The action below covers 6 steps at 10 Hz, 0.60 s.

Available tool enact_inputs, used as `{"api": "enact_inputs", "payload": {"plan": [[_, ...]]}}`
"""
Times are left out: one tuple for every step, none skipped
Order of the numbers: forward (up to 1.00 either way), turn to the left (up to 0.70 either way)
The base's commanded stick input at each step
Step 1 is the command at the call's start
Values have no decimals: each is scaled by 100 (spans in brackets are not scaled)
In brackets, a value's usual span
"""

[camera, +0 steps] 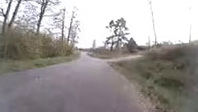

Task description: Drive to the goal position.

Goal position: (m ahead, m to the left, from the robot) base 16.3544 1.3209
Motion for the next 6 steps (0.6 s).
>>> {"api": "enact_inputs", "payload": {"plan": [[70,0],[70,0],[70,0],[70,0],[70,0],[70,0]]}}
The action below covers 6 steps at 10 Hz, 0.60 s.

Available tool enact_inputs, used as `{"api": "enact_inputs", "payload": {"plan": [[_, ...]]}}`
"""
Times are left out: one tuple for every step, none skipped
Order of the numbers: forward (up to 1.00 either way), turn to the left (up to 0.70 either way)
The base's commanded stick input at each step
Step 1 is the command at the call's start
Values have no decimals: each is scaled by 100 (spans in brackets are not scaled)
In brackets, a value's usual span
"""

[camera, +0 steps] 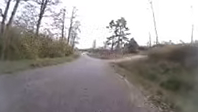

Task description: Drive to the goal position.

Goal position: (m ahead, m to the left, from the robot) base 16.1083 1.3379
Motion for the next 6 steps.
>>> {"api": "enact_inputs", "payload": {"plan": [[70,0],[70,0],[70,0],[70,0],[70,0],[70,0]]}}
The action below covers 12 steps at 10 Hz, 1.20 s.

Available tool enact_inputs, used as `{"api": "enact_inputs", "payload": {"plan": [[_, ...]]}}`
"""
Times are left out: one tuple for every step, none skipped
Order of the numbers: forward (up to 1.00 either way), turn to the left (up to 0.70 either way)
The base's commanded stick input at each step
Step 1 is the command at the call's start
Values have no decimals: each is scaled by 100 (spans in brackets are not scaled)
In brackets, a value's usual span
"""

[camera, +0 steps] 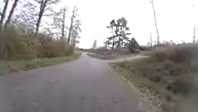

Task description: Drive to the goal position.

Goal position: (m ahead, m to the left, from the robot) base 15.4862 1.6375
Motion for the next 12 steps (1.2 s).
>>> {"api": "enact_inputs", "payload": {"plan": [[70,0],[70,0],[70,0],[70,0],[70,0],[70,0],[70,0],[70,0],[70,0],[70,0],[70,0],[70,0]]}}
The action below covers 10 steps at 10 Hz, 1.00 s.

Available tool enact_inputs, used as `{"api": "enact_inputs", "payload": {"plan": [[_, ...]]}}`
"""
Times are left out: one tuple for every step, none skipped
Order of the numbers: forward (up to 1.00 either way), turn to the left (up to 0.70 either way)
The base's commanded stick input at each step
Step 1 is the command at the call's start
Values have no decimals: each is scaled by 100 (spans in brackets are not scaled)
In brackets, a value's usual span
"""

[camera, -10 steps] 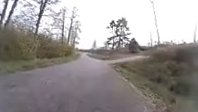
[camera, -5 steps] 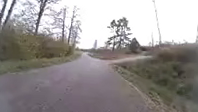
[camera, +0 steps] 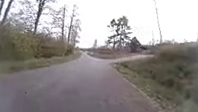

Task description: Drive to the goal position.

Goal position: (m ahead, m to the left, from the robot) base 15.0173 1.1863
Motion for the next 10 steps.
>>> {"api": "enact_inputs", "payload": {"plan": [[70,0],[70,0],[70,0],[70,0],[70,0],[70,0],[70,0],[70,0],[70,0],[70,0]]}}
